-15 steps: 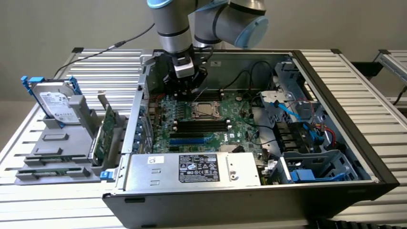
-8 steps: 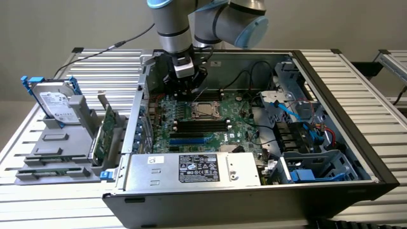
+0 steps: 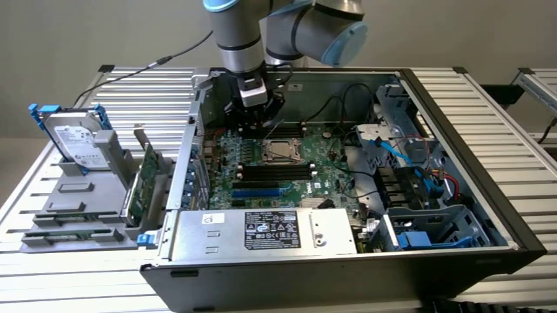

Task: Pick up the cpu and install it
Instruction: 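Install the first cpu locking lever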

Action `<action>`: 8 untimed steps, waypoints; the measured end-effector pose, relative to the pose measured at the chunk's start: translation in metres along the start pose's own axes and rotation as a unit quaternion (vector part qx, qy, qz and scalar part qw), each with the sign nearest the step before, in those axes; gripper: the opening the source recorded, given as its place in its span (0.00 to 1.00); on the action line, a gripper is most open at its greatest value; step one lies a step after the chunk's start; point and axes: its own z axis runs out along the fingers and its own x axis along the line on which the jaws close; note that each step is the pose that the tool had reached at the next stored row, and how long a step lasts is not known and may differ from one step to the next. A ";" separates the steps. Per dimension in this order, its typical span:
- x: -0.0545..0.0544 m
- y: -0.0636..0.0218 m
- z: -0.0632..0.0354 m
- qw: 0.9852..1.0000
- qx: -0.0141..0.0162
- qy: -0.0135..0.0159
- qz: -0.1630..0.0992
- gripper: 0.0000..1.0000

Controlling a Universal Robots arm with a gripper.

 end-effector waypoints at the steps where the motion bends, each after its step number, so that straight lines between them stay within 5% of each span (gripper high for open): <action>1: 0.001 0.0002 0.0002 1.000 0.001 -0.001 0.000 0.11; 8: 0.009 0.0014 0.0018 1.000 0.007 -0.006 0.001 0.11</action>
